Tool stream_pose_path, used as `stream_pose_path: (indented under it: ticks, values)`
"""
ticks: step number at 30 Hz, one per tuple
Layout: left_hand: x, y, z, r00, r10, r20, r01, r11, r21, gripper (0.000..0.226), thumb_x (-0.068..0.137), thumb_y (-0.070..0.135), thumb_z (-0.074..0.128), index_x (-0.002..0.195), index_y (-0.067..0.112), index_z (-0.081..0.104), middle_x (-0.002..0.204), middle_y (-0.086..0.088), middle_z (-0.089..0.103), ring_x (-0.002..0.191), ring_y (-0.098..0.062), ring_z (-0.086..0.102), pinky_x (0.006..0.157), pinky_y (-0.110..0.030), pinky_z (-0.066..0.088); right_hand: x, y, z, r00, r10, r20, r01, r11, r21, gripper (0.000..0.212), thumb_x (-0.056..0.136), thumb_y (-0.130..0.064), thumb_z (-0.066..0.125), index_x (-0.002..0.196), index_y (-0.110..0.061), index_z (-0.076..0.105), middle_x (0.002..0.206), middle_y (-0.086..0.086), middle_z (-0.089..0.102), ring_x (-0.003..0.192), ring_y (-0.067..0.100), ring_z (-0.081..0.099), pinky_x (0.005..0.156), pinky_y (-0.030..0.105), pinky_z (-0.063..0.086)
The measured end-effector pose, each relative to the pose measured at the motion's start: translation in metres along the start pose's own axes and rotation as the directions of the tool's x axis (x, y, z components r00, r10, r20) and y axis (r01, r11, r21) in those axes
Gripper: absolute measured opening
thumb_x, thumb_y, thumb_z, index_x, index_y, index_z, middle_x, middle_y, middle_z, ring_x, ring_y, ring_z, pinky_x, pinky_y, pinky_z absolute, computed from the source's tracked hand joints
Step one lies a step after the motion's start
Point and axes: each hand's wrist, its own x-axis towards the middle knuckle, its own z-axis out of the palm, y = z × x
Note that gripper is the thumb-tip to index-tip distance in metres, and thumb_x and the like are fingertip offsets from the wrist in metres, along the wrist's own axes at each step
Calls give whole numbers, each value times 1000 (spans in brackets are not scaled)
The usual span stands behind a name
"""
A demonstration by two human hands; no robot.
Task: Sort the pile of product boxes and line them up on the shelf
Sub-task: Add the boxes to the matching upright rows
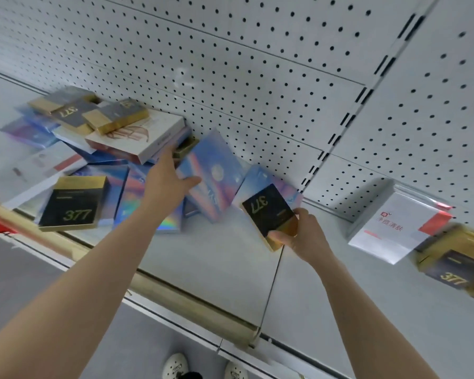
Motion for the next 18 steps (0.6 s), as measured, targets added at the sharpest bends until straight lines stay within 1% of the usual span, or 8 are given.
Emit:
stream_pose_path:
  ticks: [3, 5, 8, 9, 11, 14, 16, 18]
  values:
    - [-11, -2, -10, 987, -162, -23, 151, 957, -248, 60, 70, 18, 84, 123, 15, 55, 109, -3, 62, 97, -18, 59, 80, -28, 48, -1, -7, -12, 999, 3, 36, -2, 1000, -28, 45, 72, -41, 81, 103, -18, 58, 90, -2, 63, 77, 9, 56, 62, 24, 43]
    - [-17, -2, -15, 968, -251, -17, 228, 904, -362, 51, 63, 26, 87, 109, 17, 65, 97, -11, 67, 84, -25, 62, 77, -37, 53, 0, -9, -20, 999, -43, -17, 43, 999, -29, 33, 72, -34, 80, 92, -15, 62, 83, 2, 65, 71, 11, 56, 60, 25, 42]
    - [-31, 9, -21, 957, -284, -51, 239, 879, -414, 55, 50, 52, 83, 90, 16, 70, 84, -9, 69, 76, -28, 64, 72, -43, 54, -5, -13, -34, 987, -81, -138, 110, 969, 221, 23, 70, -25, 81, 83, -18, 64, 79, 0, 68, 73, 17, 61, 66, 29, 46]
    - [-37, 14, -21, 964, -247, -96, 204, 923, -326, 54, 53, 56, 79, 88, 16, 70, 83, -9, 70, 77, -31, 66, 71, -45, 55, -8, -14, -39, 980, -91, -179, 142, 945, 295, 20, 72, -24, 81, 83, -22, 64, 78, -4, 68, 74, 15, 62, 68, 29, 48]
    - [-48, 21, -20, 986, -83, -145, 74, 995, -65, 44, 67, 56, 73, 86, 17, 67, 76, -7, 67, 73, -28, 63, 66, -45, 52, -14, -17, -48, 954, -135, -268, 220, 923, 315, 17, 79, -27, 76, 88, -22, 62, 80, -9, 66, 75, 9, 61, 65, 24, 47]
    - [-66, 35, -13, 991, 136, 12, -136, 982, 134, 40, 73, 56, 66, 75, 17, 56, 61, 3, 51, 61, -20, 48, 58, -37, 38, -17, -15, -50, 902, -234, -362, 317, 929, 190, 15, 88, -29, 66, 94, -22, 54, 81, -7, 60, 72, 6, 55, 59, 21, 38]
    - [-75, 40, -4, 977, 158, 143, -190, 950, 249, 37, 76, 58, 63, 89, 24, 60, 73, 5, 61, 74, -22, 58, 66, -36, 43, -17, -12, -47, 882, -311, -355, 355, 933, 65, 14, 91, -31, 61, 98, -25, 50, 84, -6, 58, 74, 13, 55, 61, 26, 38]
    - [-85, 43, 5, 958, 119, 262, -233, 855, 464, 43, 86, 54, 58, 121, 29, 53, 103, 0, 68, 95, -28, 62, 77, -37, 49, -15, -8, -44, 878, -364, -309, 365, 929, -57, 18, 92, -33, 57, 107, -26, 48, 91, -7, 58, 79, 17, 56, 63, 29, 39]
